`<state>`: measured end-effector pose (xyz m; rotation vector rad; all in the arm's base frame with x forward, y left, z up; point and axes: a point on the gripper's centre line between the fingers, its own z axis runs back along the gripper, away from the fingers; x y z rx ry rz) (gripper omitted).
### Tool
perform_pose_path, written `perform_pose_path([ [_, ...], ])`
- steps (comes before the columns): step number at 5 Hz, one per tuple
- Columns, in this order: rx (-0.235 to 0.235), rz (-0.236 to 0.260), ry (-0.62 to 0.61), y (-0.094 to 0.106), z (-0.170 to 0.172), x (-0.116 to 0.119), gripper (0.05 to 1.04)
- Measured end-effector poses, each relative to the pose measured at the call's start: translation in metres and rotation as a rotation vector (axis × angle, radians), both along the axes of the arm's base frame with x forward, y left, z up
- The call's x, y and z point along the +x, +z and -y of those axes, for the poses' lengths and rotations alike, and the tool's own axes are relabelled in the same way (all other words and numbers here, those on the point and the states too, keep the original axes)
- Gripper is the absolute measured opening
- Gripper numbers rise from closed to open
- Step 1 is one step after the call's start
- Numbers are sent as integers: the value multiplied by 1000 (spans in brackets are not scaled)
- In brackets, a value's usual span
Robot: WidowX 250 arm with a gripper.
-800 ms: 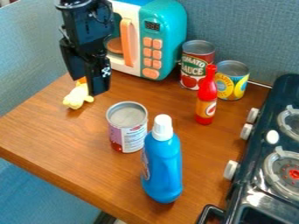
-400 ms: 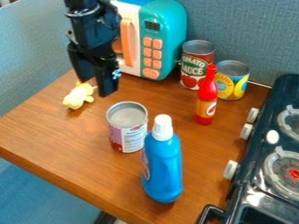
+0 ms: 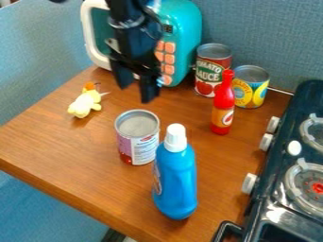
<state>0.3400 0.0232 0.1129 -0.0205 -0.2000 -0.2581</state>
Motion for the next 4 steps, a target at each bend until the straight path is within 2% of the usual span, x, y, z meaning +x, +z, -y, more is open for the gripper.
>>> perform_pose_path([
  [1, -12, 18, -45, -7, 18, 18, 1001],
  [2, -12, 14, -68, -14, 35, 25, 1001],
  [4, 40, -20, -101, -27, 38, 20, 1001],
])
